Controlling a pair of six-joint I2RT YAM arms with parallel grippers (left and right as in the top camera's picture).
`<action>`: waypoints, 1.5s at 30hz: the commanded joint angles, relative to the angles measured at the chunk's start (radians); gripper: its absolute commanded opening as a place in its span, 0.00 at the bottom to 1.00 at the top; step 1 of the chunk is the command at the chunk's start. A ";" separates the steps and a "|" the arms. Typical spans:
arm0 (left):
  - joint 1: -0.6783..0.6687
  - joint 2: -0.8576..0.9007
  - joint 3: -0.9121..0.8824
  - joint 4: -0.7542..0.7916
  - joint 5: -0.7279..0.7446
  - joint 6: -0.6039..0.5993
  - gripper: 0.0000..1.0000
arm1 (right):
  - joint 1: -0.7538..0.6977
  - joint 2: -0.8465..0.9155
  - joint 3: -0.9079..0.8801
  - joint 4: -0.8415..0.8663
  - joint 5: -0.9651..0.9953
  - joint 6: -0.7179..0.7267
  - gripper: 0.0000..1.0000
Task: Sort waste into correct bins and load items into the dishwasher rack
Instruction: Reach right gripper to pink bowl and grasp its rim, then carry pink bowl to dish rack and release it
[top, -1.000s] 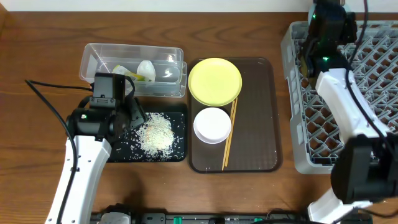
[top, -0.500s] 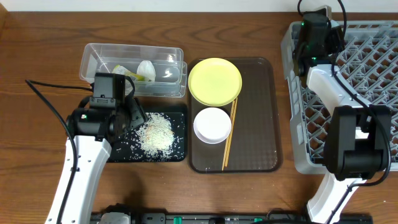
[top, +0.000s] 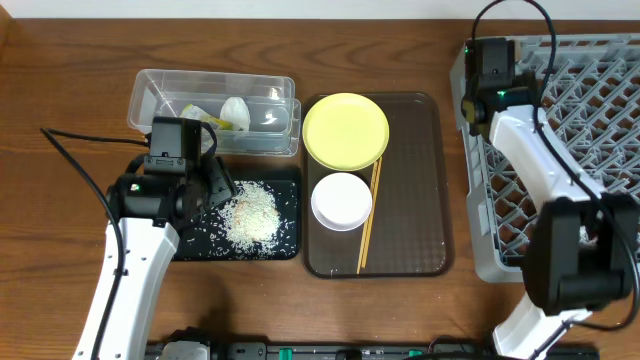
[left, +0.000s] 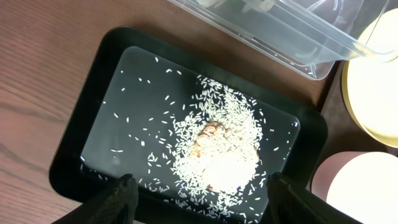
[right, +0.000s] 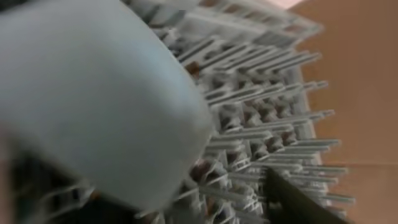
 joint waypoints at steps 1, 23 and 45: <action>0.005 0.005 0.010 -0.001 -0.019 -0.003 0.73 | 0.020 -0.108 -0.003 -0.064 -0.210 0.072 0.74; 0.005 0.005 0.010 -0.001 -0.020 -0.003 0.74 | 0.329 -0.048 -0.075 -0.410 -0.927 0.274 0.58; 0.005 0.005 0.010 -0.001 -0.020 -0.003 0.74 | 0.240 -0.106 0.064 -0.364 -0.565 0.270 0.01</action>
